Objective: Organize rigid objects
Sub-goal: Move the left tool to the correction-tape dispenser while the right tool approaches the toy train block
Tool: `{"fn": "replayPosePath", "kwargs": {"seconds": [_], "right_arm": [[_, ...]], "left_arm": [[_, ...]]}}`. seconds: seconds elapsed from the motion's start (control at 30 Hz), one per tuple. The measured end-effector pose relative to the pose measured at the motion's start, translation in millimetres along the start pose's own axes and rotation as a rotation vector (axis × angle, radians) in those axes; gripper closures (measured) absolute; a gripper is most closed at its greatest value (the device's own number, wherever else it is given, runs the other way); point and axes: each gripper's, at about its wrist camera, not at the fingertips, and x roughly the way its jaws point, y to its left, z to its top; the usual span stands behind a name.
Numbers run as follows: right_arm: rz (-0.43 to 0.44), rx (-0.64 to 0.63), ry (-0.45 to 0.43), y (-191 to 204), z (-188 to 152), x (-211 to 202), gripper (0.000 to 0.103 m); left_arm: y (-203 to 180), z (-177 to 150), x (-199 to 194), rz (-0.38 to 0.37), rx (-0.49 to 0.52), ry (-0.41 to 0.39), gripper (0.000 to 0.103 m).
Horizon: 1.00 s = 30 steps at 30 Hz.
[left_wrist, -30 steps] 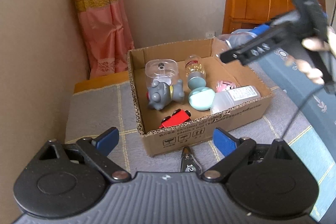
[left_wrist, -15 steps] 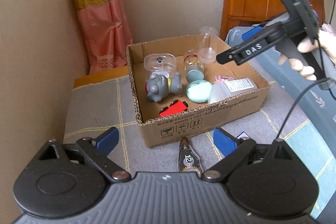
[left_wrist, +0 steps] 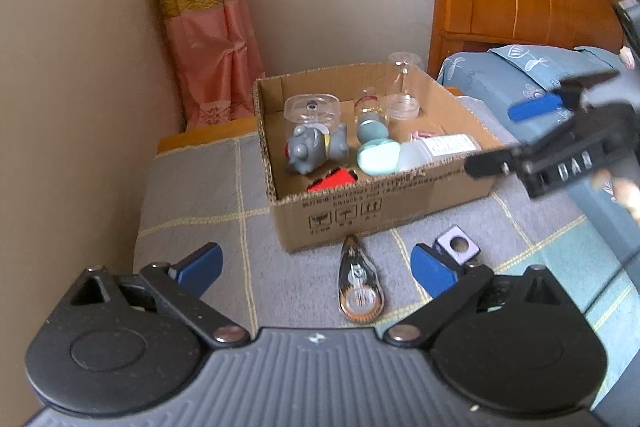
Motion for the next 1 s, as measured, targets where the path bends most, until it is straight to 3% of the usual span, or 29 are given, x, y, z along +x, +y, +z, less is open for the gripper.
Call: {"fn": "replayPosePath", "kwargs": {"seconds": [0.33,0.67,1.0], "right_arm": [[0.024,0.072,0.017,37,-64,-9,0.000],[-0.034,0.170,0.012,58,-81,13,0.000],[-0.096,0.260,0.034,45,-91,34,0.000]], "left_arm": [[-8,-41,-11,0.058,-0.037,-0.007,0.003],[-5,-68,6,0.039,-0.089,0.038,0.003],[-4,-69,26,0.025,-0.094,0.065,0.003]]}}
